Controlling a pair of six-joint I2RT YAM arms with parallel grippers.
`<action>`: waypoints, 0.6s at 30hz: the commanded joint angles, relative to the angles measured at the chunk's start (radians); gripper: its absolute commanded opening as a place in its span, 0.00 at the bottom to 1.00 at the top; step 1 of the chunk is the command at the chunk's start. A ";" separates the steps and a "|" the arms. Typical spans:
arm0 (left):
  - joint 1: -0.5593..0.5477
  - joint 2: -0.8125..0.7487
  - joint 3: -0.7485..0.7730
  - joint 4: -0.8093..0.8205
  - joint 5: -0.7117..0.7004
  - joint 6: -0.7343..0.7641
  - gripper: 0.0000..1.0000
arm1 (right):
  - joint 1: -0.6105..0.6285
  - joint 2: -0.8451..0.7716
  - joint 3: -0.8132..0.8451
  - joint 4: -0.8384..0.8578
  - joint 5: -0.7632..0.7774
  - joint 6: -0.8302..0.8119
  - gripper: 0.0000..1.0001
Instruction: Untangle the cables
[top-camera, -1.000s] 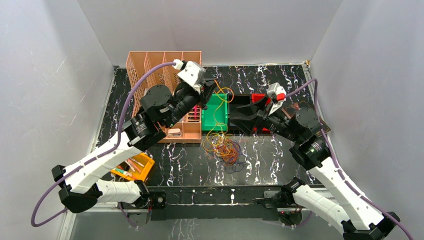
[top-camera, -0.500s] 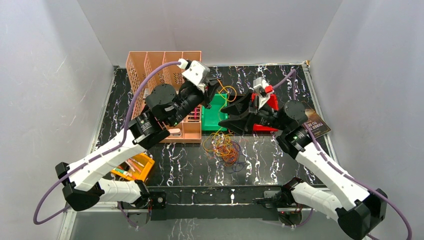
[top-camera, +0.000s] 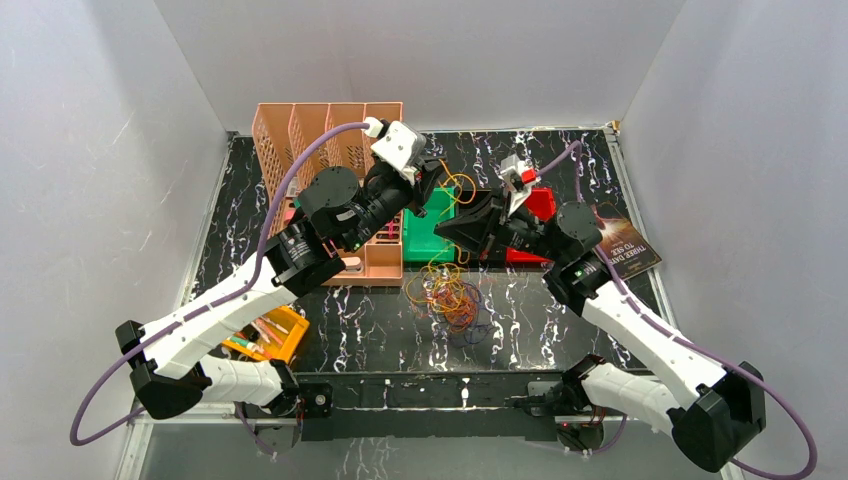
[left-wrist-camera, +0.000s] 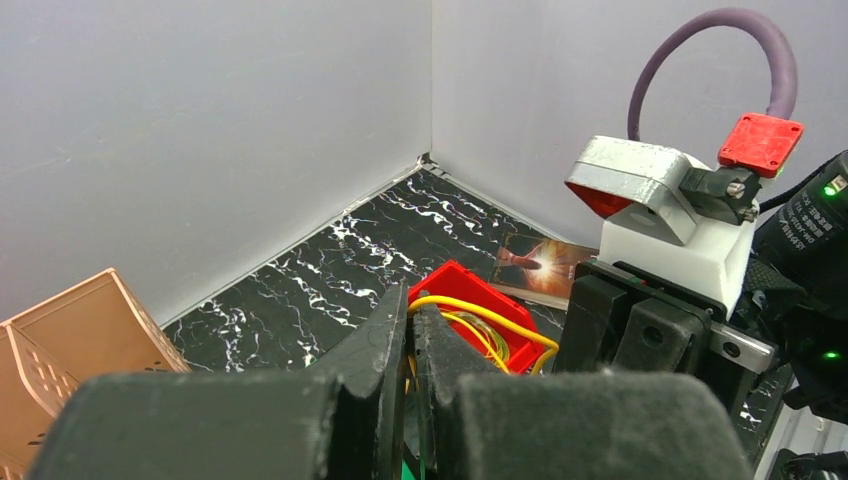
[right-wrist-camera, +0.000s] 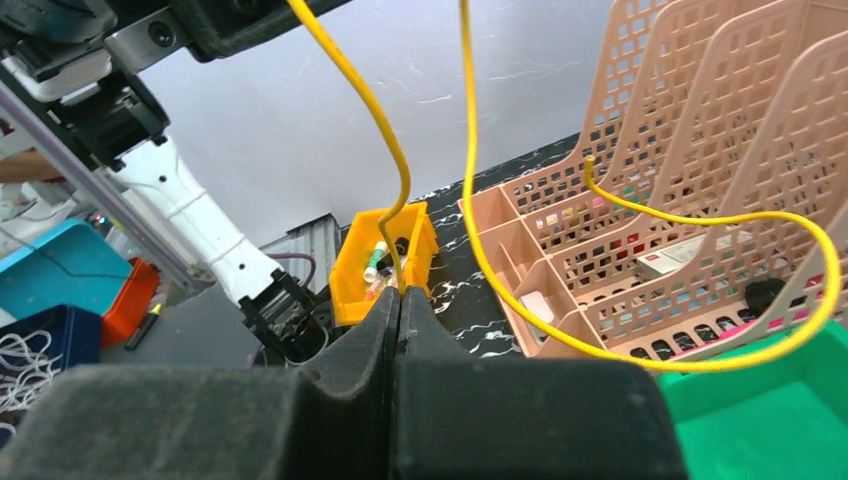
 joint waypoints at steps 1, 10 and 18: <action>0.006 -0.015 0.013 0.033 -0.009 -0.003 0.00 | 0.004 -0.069 -0.011 0.020 0.127 -0.011 0.01; 0.007 -0.040 -0.035 0.041 -0.057 -0.002 0.05 | 0.003 -0.178 0.084 -0.250 0.286 -0.112 0.00; 0.006 -0.054 -0.104 0.056 -0.071 -0.023 0.46 | 0.003 -0.229 0.214 -0.446 0.422 -0.175 0.00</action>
